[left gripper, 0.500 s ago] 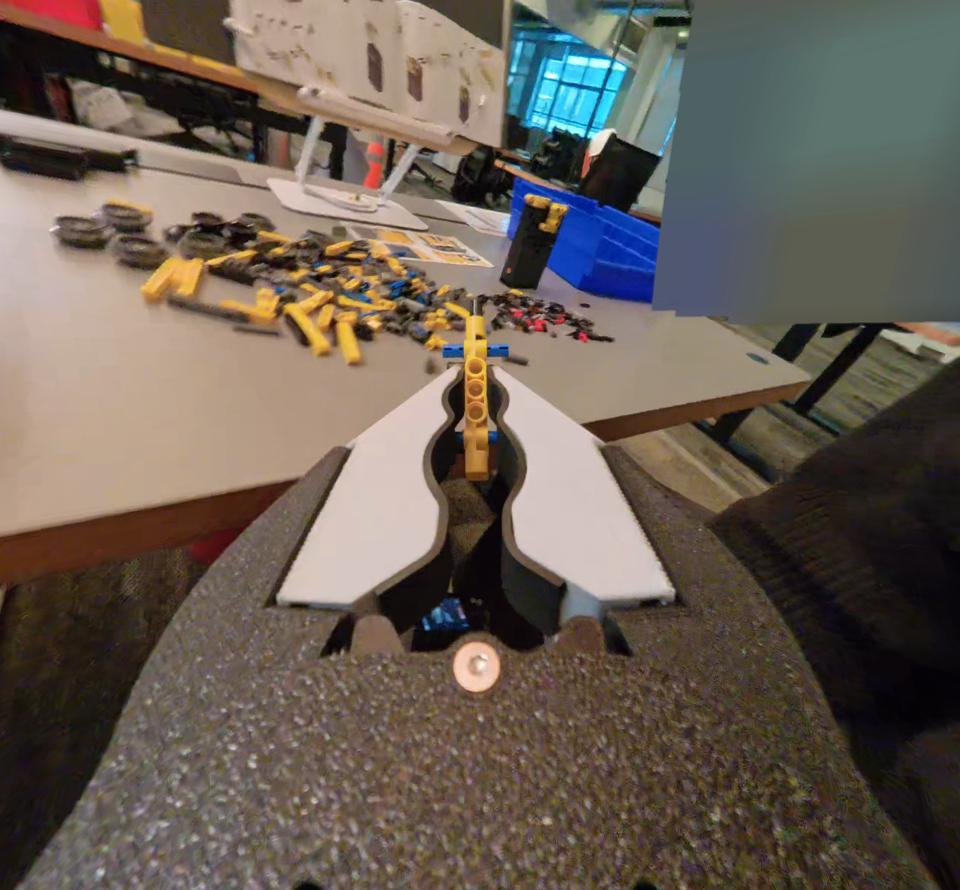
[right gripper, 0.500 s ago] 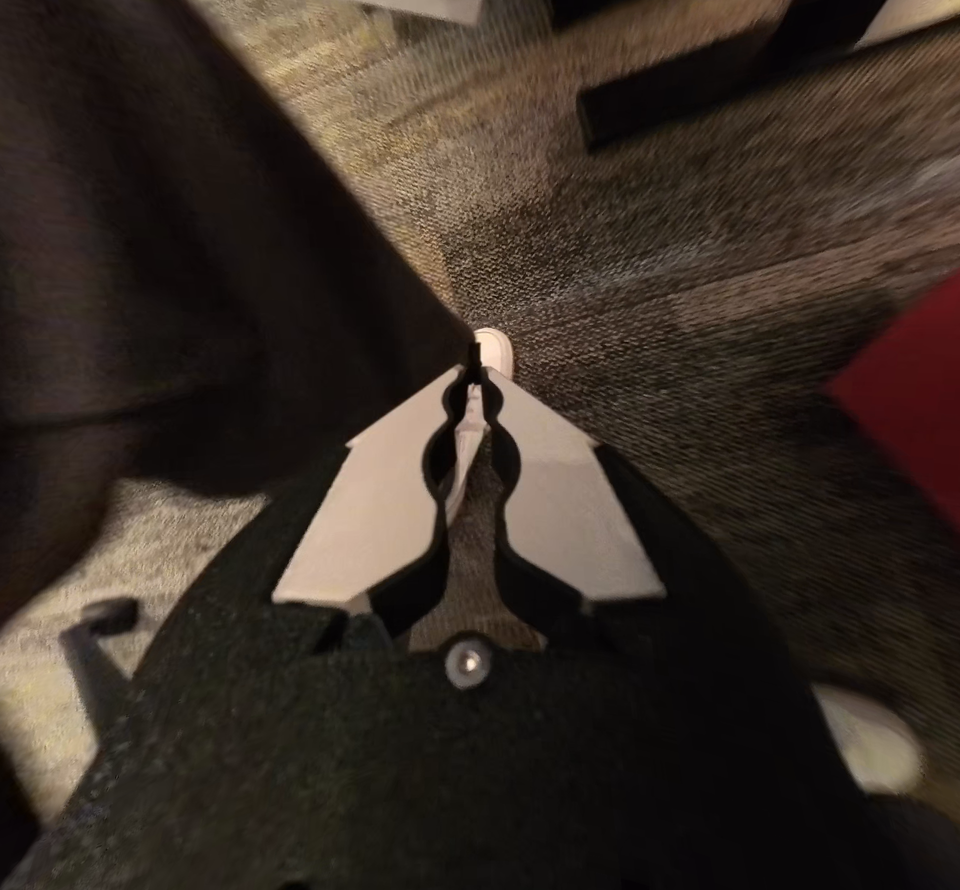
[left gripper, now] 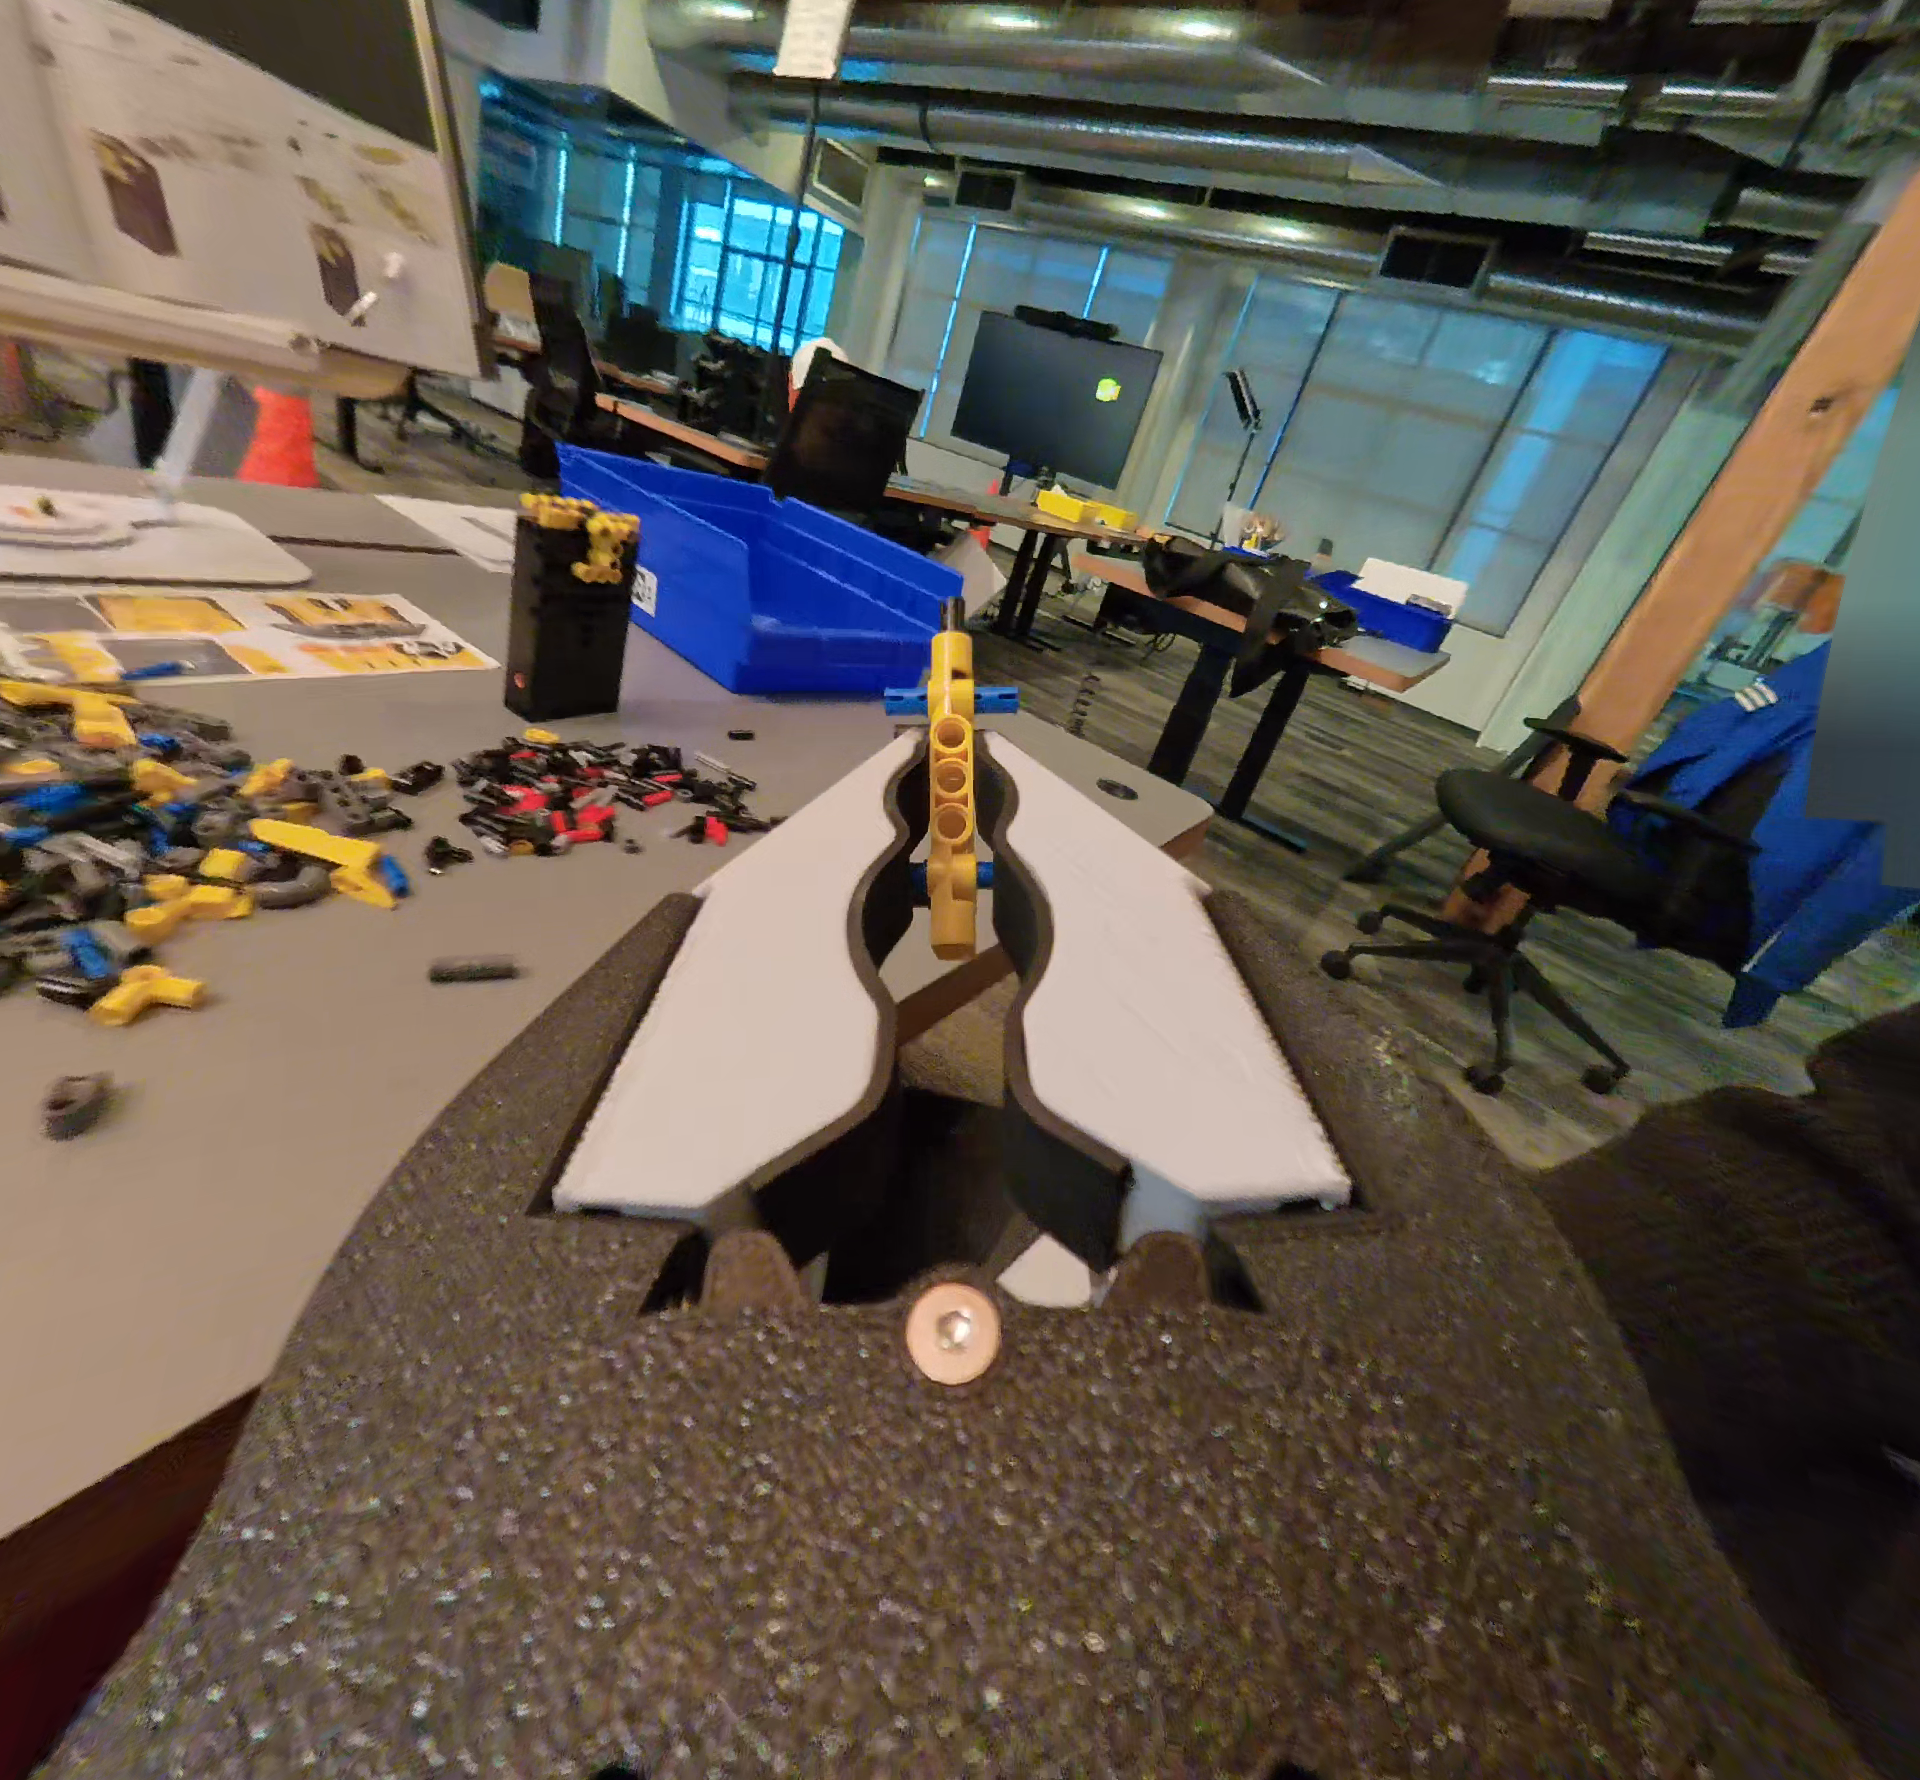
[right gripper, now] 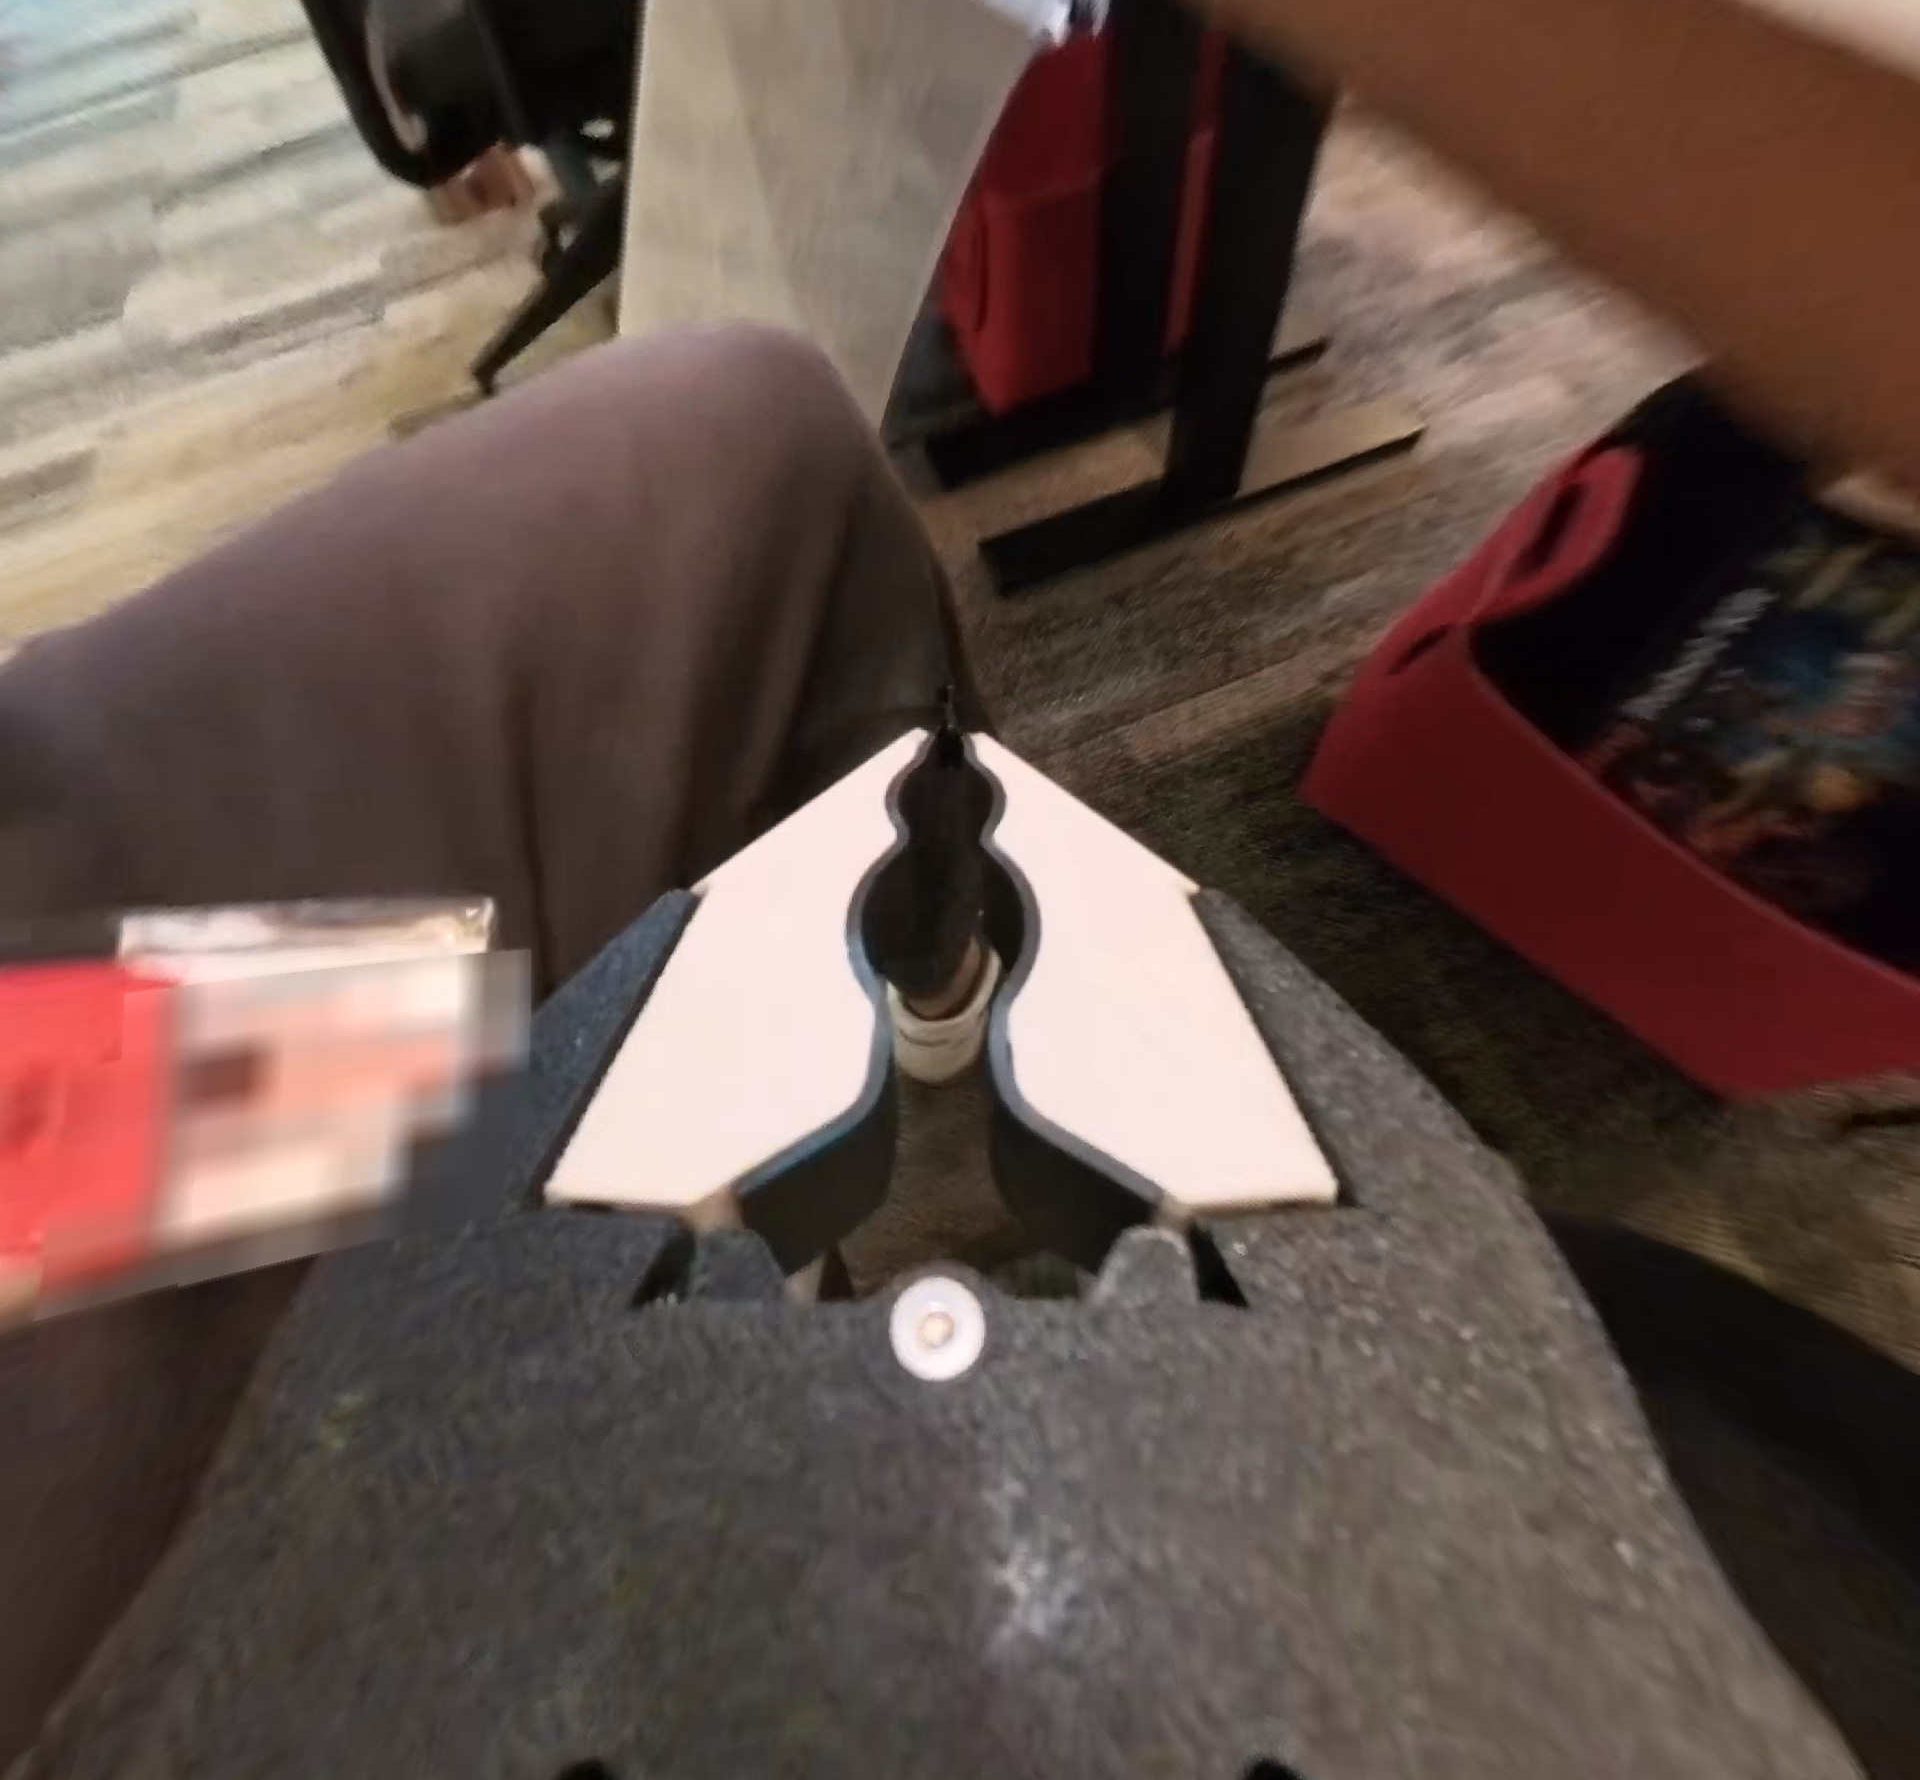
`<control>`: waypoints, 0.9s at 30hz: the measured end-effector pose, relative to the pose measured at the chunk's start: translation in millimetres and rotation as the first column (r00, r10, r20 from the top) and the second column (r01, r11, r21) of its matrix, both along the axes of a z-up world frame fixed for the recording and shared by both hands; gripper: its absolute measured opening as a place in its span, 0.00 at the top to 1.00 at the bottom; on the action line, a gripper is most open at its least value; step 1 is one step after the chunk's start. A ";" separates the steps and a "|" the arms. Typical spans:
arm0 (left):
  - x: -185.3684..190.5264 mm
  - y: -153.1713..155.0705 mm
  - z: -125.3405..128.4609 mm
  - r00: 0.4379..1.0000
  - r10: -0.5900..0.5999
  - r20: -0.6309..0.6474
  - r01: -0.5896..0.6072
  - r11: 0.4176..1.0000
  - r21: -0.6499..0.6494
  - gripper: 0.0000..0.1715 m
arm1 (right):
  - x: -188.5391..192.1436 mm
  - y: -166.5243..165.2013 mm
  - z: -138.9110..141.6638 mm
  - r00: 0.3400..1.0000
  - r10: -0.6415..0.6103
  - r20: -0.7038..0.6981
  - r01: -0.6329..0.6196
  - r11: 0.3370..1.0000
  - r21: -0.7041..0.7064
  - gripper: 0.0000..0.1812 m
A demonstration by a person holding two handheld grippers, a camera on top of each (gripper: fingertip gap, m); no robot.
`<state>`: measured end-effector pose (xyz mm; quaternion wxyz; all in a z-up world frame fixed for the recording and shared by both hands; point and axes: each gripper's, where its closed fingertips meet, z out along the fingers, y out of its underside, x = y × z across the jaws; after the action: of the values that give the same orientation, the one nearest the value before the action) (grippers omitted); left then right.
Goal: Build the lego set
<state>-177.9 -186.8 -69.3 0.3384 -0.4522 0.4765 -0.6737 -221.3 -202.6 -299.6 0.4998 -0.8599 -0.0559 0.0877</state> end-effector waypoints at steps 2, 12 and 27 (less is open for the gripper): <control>3.5 -8.3 -7.7 0.999 -0.023 -0.033 0.022 1.000 -0.012 0.96 | 10.7 -18.6 21.2 0.999 -0.029 0.040 0.028 0.999 0.039 0.97; 12.8 24.6 -85.8 0.941 0.036 -0.336 -0.020 0.998 0.053 0.96 | 102.0 -20.8 139.6 0.968 -0.250 0.015 0.233 0.921 0.313 0.97; 119.7 16.3 -137.0 0.641 -0.343 -0.687 0.241 0.939 -0.244 0.96 | 204.2 16.2 157.2 0.952 -0.287 0.104 0.251 0.930 0.270 0.97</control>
<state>-58.3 -170.5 -206.3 -0.0195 -0.6174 0.5924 -0.5172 -17.1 -186.3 -142.4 0.6074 -0.7926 0.0165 -0.0508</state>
